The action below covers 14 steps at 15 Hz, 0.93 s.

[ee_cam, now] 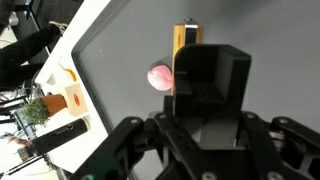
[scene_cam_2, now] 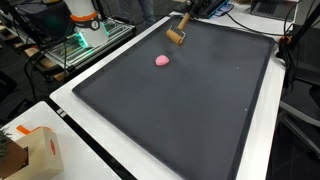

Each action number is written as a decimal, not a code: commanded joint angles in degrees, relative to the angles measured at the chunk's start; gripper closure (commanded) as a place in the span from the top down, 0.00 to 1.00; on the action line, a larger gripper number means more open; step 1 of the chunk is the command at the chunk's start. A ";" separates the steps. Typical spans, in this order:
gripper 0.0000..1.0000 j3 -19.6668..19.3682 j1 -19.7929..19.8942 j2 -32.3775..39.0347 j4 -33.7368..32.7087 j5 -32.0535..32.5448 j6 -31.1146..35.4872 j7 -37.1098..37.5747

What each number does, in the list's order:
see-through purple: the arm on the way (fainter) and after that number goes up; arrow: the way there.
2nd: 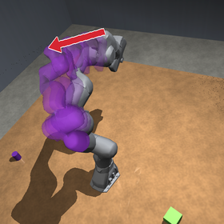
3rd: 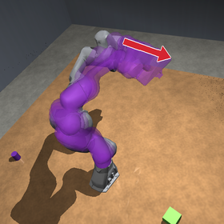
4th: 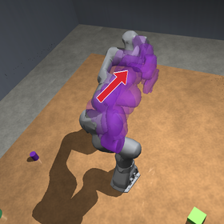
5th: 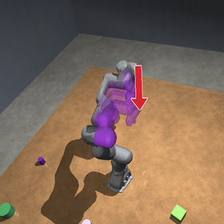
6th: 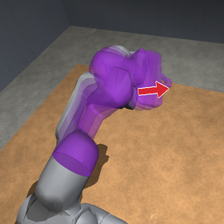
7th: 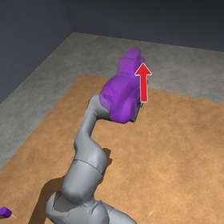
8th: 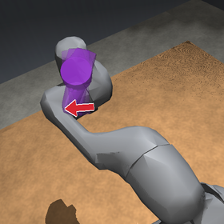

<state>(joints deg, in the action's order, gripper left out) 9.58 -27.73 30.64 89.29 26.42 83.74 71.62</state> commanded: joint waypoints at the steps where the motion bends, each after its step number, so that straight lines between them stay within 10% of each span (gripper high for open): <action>1: 0.23 -0.66 0.15 -0.21 -0.80 -1.27 -0.51 0.39; 14: 0.23 -1.53 6.31 -7.13 5.26 -5.49 9.59 -2.95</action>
<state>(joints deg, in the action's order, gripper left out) 8.45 -23.37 28.09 89.60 23.02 89.45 70.62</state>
